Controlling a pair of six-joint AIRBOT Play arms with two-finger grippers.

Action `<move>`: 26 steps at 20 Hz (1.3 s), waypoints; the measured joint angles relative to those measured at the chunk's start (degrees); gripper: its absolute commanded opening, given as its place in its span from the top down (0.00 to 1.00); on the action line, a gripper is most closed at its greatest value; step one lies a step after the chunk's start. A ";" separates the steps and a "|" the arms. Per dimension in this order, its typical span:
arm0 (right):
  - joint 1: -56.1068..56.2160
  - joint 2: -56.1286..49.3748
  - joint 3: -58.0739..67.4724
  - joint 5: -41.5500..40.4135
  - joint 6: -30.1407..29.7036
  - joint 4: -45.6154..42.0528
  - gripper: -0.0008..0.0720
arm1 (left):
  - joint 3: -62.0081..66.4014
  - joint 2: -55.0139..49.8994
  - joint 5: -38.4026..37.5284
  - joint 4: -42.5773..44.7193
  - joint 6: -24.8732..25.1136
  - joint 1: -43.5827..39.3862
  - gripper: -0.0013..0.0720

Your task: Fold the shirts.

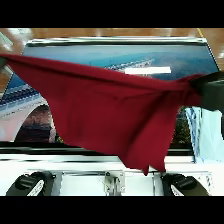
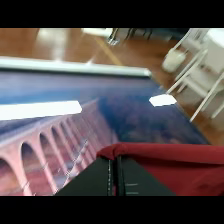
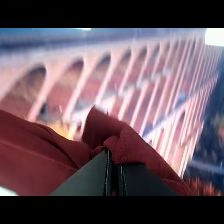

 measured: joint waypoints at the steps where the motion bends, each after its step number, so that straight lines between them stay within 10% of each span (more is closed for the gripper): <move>1: 0.02 -2.36 -0.46 1.07 0.00 0.00 0.89 | -1.03 -0.55 -0.76 2.12 -1.49 0.00 0.93; 16: -0.02 -45.48 -6.43 -35.56 1.33 2.80 0.85 | -12.59 -39.28 2.80 8.96 -7.98 0.00 0.92; 18: 0.00 -47.78 -6.45 -36.20 1.97 5.38 0.25 | -12.70 -44.22 3.32 5.60 -8.00 -0.02 0.66; 20: -0.15 -48.57 -6.14 -36.13 2.21 6.88 0.17 | -12.44 -46.93 3.23 3.02 -7.96 0.42 0.09; 21: -0.59 -48.30 -5.64 -35.43 2.19 7.17 0.17 | -11.89 -47.76 2.10 2.47 -7.56 1.29 0.02; 26: -7.37 -41.55 -3.91 -22.29 -1.64 0.98 0.17 | -8.90 -48.43 -14.12 5.68 -2.34 10.34 0.19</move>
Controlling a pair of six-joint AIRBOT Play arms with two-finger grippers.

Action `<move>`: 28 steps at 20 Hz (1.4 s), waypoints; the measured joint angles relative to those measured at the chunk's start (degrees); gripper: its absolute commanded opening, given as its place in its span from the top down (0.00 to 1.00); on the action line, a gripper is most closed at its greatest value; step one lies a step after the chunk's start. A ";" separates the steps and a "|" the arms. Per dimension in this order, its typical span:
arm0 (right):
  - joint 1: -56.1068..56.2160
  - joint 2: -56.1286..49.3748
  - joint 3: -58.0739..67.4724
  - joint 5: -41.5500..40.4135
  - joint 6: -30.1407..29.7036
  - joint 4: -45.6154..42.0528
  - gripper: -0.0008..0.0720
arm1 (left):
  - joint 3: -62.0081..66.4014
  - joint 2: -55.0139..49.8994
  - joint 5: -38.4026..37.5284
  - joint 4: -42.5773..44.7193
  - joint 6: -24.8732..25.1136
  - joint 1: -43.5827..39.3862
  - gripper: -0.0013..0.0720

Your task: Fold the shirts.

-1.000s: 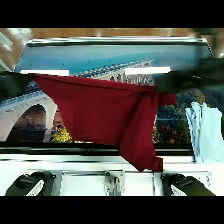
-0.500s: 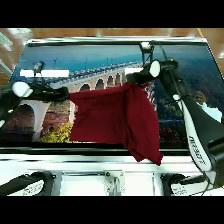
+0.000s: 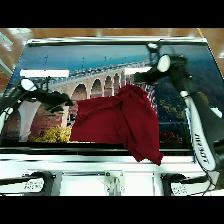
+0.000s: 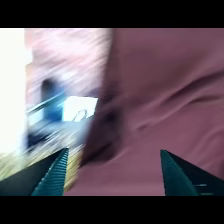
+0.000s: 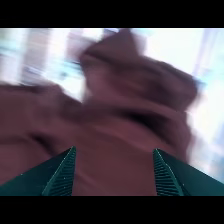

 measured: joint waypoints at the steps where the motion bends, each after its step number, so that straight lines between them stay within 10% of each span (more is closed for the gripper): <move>1: -2.95 1.68 -0.31 4.48 -1.33 -1.55 0.17 | -0.74 0.66 -3.34 0.52 1.62 1.90 0.18; 4: -13.53 6.23 -6.10 15.58 -4.79 1.07 0.17 | -7.50 2.99 -9.20 0.42 6.54 6.43 0.01; 16: -34.18 14.53 -38.82 19.34 -17.05 32.92 0.17 | -24.48 -2.99 -3.04 -15.54 16.13 4.81 0.02; 19: -34.47 14.64 -39.82 18.88 -17.57 32.92 0.17 | -24.81 -5.01 -1.16 -17.59 17.27 2.45 0.87; 28: -32.15 14.71 -50.45 17.11 -18.58 23.17 0.06 | -24.83 -3.39 0.22 -22.29 19.28 0.85 0.93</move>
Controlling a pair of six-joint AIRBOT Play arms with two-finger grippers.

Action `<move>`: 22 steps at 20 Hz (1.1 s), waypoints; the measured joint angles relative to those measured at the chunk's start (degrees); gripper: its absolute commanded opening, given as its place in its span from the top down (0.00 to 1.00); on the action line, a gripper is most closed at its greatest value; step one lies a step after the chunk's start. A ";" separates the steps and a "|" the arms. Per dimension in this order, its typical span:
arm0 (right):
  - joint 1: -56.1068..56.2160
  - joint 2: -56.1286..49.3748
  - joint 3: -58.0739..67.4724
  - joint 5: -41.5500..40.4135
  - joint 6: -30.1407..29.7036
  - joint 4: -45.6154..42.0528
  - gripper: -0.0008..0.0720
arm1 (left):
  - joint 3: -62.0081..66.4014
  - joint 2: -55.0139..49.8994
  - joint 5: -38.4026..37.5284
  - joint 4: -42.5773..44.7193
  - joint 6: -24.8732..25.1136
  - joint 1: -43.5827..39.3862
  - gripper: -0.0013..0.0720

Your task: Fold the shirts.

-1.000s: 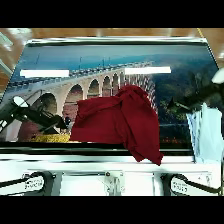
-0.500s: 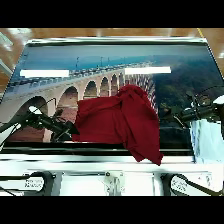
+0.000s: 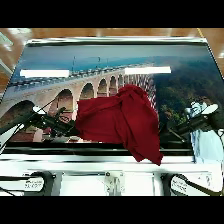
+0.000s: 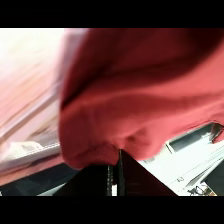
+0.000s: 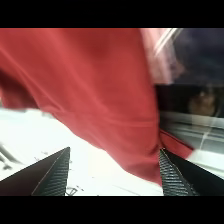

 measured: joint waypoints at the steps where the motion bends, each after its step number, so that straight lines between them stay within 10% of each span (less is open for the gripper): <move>1: 1.38 0.00 -2.12 -1.73 -0.63 -0.13 0.06 | 0.00 0.92 0.00 -0.15 0.07 0.02 0.93; 6: 6.51 0.00 -7.69 -10.75 0.79 -3.91 0.07 | 0.00 5.79 -0.07 -0.42 0.28 -0.09 0.93; 8: 7.32 -0.02 -8.39 -13.07 1.95 -3.87 0.30 | -0.02 7.17 0.00 -0.50 0.39 -0.09 0.93; 10: 8.50 -0.13 -8.96 -15.41 2.69 -1.97 0.31 | -0.02 7.91 0.46 -0.50 0.39 -0.09 0.93; 13: 11.89 -0.22 -9.51 -18.82 1.64 2.29 0.89 | -0.02 8.55 0.92 -0.55 0.44 -0.02 0.93; 22: 13.81 15.50 12.59 -13.44 -5.22 9.81 0.90 | 19.02 26.47 2.32 1.99 1.57 0.98 0.93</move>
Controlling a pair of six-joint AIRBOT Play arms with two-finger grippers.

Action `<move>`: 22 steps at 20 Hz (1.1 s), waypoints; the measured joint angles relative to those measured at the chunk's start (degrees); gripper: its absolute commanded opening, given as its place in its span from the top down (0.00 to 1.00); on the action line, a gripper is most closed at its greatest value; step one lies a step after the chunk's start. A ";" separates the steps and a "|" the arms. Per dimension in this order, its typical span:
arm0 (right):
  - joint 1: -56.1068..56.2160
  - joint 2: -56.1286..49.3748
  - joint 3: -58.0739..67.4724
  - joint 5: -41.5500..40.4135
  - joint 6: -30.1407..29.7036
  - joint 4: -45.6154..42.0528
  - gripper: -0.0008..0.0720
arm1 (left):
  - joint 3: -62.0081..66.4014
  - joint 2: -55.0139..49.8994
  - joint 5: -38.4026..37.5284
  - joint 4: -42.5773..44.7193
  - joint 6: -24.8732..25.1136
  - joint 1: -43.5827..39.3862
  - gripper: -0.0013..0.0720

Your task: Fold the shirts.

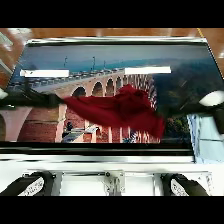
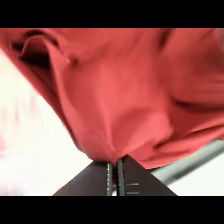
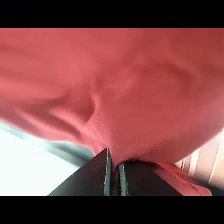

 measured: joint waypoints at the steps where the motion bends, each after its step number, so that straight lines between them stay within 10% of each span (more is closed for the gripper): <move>1: -0.11 3.43 5.77 -1.33 -0.81 0.26 0.90 | 4.70 3.32 1.84 0.02 0.02 0.22 0.93; 10: -0.31 22.56 44.19 -10.67 1.97 -6.95 0.90 | 32.06 25.14 15.32 4.22 -0.04 0.70 0.93; 22: 0.11 9.94 42.69 19.50 8.61 -14.03 0.90 | 17.73 24.70 -2.49 25.66 -12.74 0.68 0.93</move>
